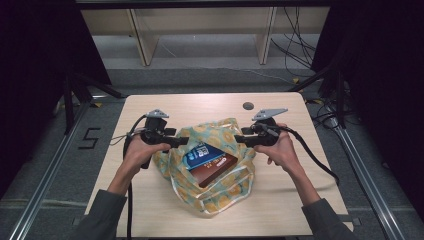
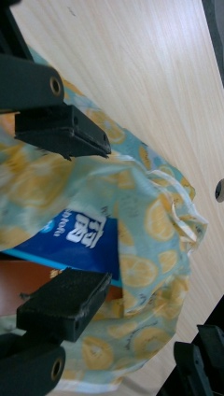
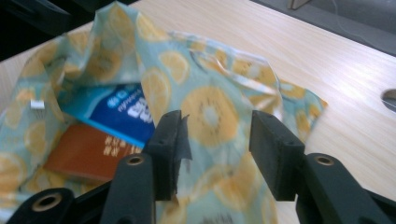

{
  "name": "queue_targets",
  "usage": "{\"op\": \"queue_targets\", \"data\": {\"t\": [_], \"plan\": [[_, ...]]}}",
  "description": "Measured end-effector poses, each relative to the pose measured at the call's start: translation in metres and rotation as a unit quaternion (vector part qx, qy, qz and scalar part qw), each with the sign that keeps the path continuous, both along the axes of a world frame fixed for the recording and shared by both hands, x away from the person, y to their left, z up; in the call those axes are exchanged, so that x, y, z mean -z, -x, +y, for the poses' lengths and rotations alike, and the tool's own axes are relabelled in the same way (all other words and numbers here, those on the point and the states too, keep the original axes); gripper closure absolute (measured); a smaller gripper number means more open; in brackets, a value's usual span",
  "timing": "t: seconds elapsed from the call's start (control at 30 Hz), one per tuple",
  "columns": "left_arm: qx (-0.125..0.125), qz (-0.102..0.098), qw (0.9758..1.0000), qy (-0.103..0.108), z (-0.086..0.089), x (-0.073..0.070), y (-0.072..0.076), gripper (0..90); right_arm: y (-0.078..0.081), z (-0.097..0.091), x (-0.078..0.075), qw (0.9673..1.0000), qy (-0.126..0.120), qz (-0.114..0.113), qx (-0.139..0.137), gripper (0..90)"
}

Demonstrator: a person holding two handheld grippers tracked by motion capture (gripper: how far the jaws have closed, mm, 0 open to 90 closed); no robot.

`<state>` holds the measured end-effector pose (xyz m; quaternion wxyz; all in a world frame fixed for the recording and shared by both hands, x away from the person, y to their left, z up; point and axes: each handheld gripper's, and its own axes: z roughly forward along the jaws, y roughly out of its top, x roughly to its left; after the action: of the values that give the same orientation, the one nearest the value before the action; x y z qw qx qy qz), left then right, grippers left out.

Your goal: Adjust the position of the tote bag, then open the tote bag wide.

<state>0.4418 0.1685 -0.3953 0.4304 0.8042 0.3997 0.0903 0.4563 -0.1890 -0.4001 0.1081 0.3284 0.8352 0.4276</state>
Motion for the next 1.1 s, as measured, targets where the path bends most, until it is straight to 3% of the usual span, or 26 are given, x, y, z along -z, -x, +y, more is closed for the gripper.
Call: {"op": "queue_targets", "data": {"t": [0.13, 0.23, 0.27, 0.3, 0.37, 0.43, 0.47, 0.5, 0.57, 0.63, 0.87, 0.9, 0.97, 1.0, 1.1], "plan": [[-0.016, -0.004, 0.9998, 0.01, 0.007, 0.007, 0.025, 23.1, 0.012, -0.012, 0.008, 0.9997, 0.019, 0.008, 0.016, 50.0], [-0.013, -0.017, 0.9998, 0.001, 0.014, 0.011, 0.042, 17.8, 0.015, -0.025, 0.013, 0.9994, 0.024, 0.007, 0.024, 48.8], [-0.022, -0.024, 0.9995, 0.007, 0.014, 0.014, 0.048, 17.1, 0.017, -0.029, 0.015, 0.9992, 0.026, 0.008, 0.03, 48.2], [-0.014, -0.027, 0.9995, -0.003, 0.018, 0.016, 0.053, 17.1, 0.02, -0.032, 0.016, 0.9989, 0.027, 0.008, 0.036, 47.1], [-0.027, -0.03, 0.9992, 0.001, 0.023, 0.02, 0.062, 17.1, 0.024, -0.038, 0.019, 0.9987, 0.029, 0.01, 0.04, 45.8], [-0.037, -0.029, 0.9987, 0.019, 0.027, 0.025, 0.07, 17.1, 0.029, -0.045, 0.022, 0.9985, 0.027, 0.018, 0.043, 44.7], [-0.04, -0.031, 0.9986, 0.016, 0.031, 0.027, 0.074, 17.1, 0.031, -0.048, 0.023, 0.9985, 0.028, 0.012, 0.046, 44.2], [-0.04, -0.031, 0.9986, 0.017, 0.033, 0.029, 0.077, 17.1, 0.034, -0.05, 0.024, 0.9983, 0.027, 0.02, 0.048, 43.6], [-0.052, -0.032, 0.9977, 0.028, 0.035, 0.033, 0.085, 17.1, 0.037, -0.054, 0.027, 0.998, 0.026, 0.016, 0.055, 42.6], [-0.055, -0.029, 0.9976, 0.03, 0.037, 0.036, 0.091, 17.1, 0.04, -0.056, 0.028, 0.9974, 0.04, 0.018, 0.058, 41.1], [-0.054, -0.045, 0.9975, 0.005, 0.04, 0.043, 0.106, 17.1, 0.049, -0.064, 0.033, 0.9973, 0.037, 0.023, 0.059, 40.6], [-0.056, -0.045, 0.9974, 0.01, 0.04, 0.044, 0.109, 17.1, 0.05, -0.066, 0.035, 0.9974, 0.041, 0.01, 0.058, 40.2], [-0.051, -0.044, 0.9977, 0.006, 0.041, 0.045, 0.113, 17.1, 0.054, -0.068, 0.035, 0.9973, 0.037, 0.017, 0.061, 40.0], [-0.059, -0.048, 0.997, 0.014, 0.04, 0.047, 0.115, 17.1, 0.057, -0.069, 0.036, 0.997, 0.035, 0.021, 0.066, 39.7], [-0.062, -0.049, 0.9968, 0.014, 0.041, 0.051, 0.12, 17.1, 0.062, -0.073, 0.039, 0.997, 0.037, 0.018, 0.065, 39.0]]}}
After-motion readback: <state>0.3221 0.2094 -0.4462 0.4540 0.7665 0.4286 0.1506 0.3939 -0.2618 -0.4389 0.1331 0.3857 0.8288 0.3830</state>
